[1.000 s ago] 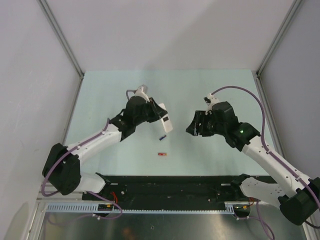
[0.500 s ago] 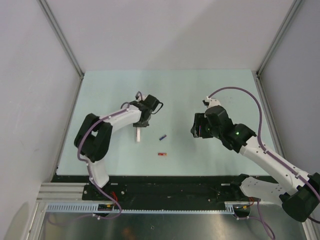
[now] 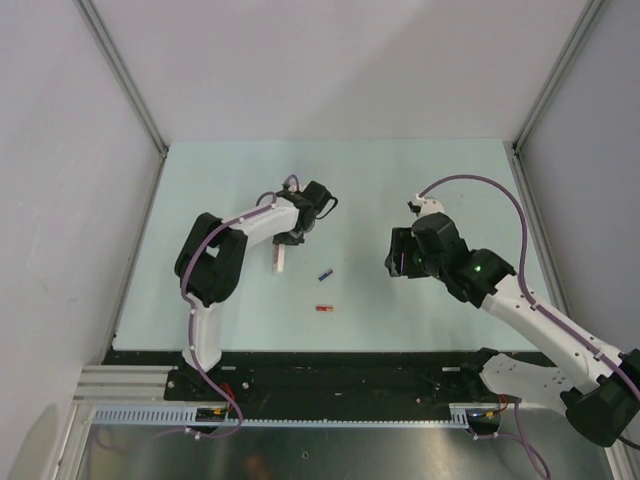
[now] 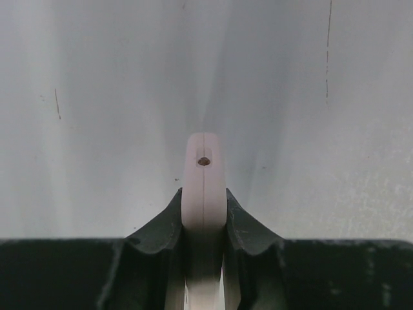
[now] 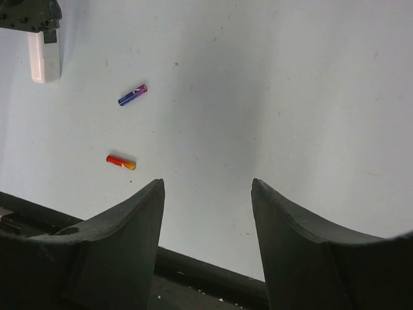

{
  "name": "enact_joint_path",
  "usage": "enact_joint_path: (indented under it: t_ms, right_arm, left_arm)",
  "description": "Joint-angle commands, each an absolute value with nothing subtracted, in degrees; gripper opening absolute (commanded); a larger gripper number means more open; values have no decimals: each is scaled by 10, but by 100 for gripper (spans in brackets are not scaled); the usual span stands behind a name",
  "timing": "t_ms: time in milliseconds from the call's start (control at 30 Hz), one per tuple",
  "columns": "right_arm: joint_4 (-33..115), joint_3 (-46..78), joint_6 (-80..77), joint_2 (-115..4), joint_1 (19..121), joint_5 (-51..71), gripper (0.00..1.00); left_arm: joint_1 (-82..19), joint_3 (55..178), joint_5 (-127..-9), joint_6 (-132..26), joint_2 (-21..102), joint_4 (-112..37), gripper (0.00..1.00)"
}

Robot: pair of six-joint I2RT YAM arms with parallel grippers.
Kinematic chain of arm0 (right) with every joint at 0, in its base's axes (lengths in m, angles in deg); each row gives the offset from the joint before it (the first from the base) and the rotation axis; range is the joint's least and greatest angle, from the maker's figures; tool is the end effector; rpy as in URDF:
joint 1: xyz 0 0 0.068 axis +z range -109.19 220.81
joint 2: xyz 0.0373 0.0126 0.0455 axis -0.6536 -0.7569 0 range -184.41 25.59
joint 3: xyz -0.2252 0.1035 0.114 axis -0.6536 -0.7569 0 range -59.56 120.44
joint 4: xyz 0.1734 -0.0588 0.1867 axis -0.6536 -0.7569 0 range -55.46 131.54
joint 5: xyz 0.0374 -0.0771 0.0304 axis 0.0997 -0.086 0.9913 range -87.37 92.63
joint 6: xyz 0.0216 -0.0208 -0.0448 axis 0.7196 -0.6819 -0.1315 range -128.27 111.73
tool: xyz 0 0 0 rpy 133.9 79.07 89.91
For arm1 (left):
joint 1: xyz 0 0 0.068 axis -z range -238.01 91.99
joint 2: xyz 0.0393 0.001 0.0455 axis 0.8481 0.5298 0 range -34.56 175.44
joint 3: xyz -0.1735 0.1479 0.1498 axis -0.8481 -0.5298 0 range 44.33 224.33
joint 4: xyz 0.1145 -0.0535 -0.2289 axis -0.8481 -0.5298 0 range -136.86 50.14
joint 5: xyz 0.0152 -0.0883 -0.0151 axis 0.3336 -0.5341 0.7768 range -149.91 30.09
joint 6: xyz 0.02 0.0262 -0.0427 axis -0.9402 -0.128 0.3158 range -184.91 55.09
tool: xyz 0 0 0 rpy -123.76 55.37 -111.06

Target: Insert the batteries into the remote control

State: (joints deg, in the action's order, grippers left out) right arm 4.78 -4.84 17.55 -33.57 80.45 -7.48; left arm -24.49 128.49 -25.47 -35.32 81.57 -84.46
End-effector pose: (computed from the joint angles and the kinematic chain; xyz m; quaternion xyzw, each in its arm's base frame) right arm 0.1701 0.1328 0.3092 -0.0730 0.9049 0.1550 0.3896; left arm 0.3445 -0.2041 0.1711 -0.0021 0.9493 0.1920 0.2490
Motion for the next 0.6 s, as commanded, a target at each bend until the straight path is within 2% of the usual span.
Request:
enact_joint_path:
  t_ms: [0,200,300,333,567]
  right_arm:
    - [39,-38,174,-317,805,-97,61]
    - [35,-38,176,-300,797,-101,62]
    - [33,-38,178,-295,792,-99,63]
    - [31,-38,179,-293,792,-99,63]
    - [22,-40,181,-284,791,-109,62]
  left_arm:
    - [-239,1317,-269,-334,837,-826,27]
    - [-239,1347,-277,-337,822,-826,41]
    - [-238,1357,-281,-343,806,-826,52]
    - [-239,1358,-281,-342,801,-827,58]
    - [-246,1320,-285,-335,706,-817,64]
